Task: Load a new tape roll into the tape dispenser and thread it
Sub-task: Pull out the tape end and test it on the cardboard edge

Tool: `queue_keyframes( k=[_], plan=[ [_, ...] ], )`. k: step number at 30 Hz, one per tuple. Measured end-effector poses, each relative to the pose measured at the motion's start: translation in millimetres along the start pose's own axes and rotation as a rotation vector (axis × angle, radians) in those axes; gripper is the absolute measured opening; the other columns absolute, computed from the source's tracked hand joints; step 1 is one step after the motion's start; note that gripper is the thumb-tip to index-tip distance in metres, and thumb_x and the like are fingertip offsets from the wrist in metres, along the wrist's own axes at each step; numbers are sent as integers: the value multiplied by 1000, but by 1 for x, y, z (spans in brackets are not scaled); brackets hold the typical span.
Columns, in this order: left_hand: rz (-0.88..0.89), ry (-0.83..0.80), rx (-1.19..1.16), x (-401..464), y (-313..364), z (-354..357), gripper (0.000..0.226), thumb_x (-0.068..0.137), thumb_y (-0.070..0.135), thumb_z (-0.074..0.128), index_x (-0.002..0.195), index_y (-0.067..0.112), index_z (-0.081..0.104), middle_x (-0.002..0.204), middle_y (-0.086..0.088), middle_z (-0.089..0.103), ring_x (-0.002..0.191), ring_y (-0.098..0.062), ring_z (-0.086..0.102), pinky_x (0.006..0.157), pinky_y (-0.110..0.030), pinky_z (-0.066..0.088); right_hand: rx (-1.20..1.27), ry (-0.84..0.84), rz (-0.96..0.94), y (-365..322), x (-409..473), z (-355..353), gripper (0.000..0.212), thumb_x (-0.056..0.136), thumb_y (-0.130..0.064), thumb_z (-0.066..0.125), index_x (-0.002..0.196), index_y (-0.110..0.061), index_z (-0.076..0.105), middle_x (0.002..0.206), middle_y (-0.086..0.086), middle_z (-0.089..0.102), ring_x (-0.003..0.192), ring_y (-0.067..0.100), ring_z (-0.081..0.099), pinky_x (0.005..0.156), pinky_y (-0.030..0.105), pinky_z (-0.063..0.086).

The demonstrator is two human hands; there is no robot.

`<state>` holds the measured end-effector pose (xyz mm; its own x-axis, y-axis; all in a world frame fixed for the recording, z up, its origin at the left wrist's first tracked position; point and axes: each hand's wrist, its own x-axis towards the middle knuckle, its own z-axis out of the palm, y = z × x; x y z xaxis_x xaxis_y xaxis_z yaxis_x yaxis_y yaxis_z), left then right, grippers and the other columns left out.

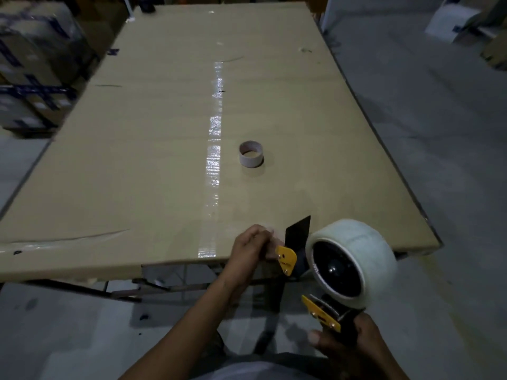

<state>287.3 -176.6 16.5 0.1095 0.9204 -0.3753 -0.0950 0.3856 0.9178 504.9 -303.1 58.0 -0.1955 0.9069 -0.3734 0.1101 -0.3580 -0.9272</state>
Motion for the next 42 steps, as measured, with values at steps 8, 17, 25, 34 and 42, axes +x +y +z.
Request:
queue_keyframes(
  k=[8,17,25,34,42],
  plan=[
    [345,154,-7,-13,92,-16,32,112,23,52,103,-7,58,94,-21,83,89,-29,81,75,-32,60,437,-120,93,-8,21,6,48,65,-23,103,87,-12,62,47,10,41,33,19,45,45,31,45],
    [544,490,542,-3,102,-45,30,108,32,64,86,14,74,68,0,78,57,-12,77,59,-30,61,350,-242,150,-28,70,15,38,70,-26,97,74,-13,62,61,20,50,42,28,58,54,39,55],
    [396,637,1201,28,101,-85,47,85,32,66,54,5,43,46,-10,31,47,-37,51,46,-29,29,-40,-358,232,-23,120,18,33,83,-22,92,97,-9,65,71,7,71,57,21,71,63,33,58],
    [182,669,1349,63,103,-142,41,88,28,62,58,1,54,51,-10,41,52,-36,44,47,-25,23,-358,-459,171,-24,213,49,50,75,-53,92,115,-25,81,117,-9,81,113,9,75,110,39,56],
    [-21,615,1305,99,107,-198,36,86,31,64,62,5,60,55,-7,47,56,-32,50,50,-25,32,-253,-382,240,-44,251,75,40,74,-27,98,102,-4,82,105,19,82,104,34,80,100,55,62]
  ],
)
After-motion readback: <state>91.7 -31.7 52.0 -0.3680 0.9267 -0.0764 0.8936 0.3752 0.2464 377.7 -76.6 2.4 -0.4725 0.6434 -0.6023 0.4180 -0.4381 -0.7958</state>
